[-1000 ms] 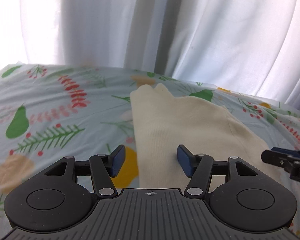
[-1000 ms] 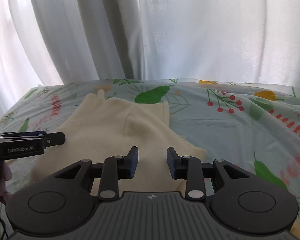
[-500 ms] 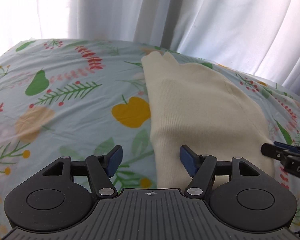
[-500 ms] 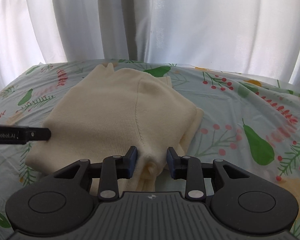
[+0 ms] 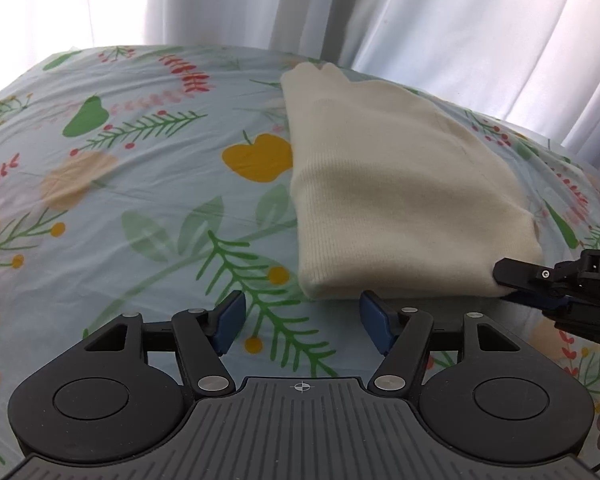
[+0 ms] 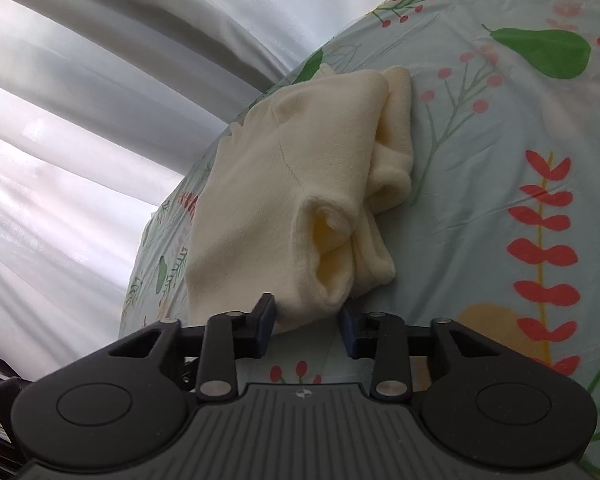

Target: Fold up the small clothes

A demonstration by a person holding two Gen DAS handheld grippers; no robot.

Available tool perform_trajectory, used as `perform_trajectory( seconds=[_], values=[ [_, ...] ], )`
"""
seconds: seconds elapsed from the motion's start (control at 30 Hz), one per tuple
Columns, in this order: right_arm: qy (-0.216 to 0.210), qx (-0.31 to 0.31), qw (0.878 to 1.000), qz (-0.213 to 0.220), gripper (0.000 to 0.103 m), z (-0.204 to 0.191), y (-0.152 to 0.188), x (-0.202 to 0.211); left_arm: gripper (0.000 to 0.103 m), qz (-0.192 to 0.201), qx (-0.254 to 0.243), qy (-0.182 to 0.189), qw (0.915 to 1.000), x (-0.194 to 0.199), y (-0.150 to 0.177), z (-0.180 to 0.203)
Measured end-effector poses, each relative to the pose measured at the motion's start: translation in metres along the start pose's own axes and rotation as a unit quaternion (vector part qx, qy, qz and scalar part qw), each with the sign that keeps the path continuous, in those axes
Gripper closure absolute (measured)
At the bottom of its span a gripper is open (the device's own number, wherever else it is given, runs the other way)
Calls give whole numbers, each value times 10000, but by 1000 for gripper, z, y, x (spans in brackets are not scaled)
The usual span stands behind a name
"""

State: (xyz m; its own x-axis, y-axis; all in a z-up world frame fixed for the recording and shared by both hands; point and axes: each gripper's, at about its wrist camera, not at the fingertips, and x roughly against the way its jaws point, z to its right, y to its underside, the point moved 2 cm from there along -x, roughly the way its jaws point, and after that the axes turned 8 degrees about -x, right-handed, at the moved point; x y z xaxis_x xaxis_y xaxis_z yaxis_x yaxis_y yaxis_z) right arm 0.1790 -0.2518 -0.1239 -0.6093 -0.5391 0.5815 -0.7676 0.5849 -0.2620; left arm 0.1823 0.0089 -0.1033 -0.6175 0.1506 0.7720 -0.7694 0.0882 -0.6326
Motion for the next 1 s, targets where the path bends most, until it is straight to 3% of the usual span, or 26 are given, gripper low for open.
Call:
perform_trajectory(
  seconds=[0.13, 0.2, 0.3, 0.4, 0.5, 0.57, 0.63, 0.7, 0.8, 0.87, 1.0],
  values=[
    [-396, -161, 9983, 396, 96, -1, -1, 12, 34, -65, 18, -76, 9999, -3, -4, -5],
    [-125, 2, 9978, 658, 96, -2, 0, 20, 31, -157, 71, -75, 9998, -5, -5, -9],
    [840, 525, 9917, 820, 96, 1, 4, 16, 28, -238, 31, 29, 9997, -4, -5, -8],
    [1001, 707, 9893, 797, 96, -6, 8, 13, 29, -280, -118, -85, 9995, -3, -6, -4],
    [742, 959, 9886, 895, 96, -19, 11, 22, 29, -289, -52, -39, 9996, -1, -7, -8],
    [912, 1116, 9854, 910, 96, -19, 9, 22, 29, -355, 15, 9, 9994, -3, -8, -10],
    [1350, 1227, 9799, 813, 91, -13, 7, 14, 29, -430, 92, -29, 9990, -4, -6, -12],
    [1452, 1321, 9771, 823, 89, -12, 10, 11, 29, -442, 108, -110, 9989, -2, -5, -14],
    [1702, 1564, 9694, 832, 72, -18, 12, 14, 33, -451, 114, -435, 9980, 5, -2, -22],
    [1825, 1639, 9655, 875, 68, -21, 11, 24, 33, -345, 185, -605, 9974, 16, -3, -31],
    [1865, 2090, 9513, 1284, 66, -38, 11, 41, 32, -43, 356, -326, 9988, 29, -16, -35]
  ],
)
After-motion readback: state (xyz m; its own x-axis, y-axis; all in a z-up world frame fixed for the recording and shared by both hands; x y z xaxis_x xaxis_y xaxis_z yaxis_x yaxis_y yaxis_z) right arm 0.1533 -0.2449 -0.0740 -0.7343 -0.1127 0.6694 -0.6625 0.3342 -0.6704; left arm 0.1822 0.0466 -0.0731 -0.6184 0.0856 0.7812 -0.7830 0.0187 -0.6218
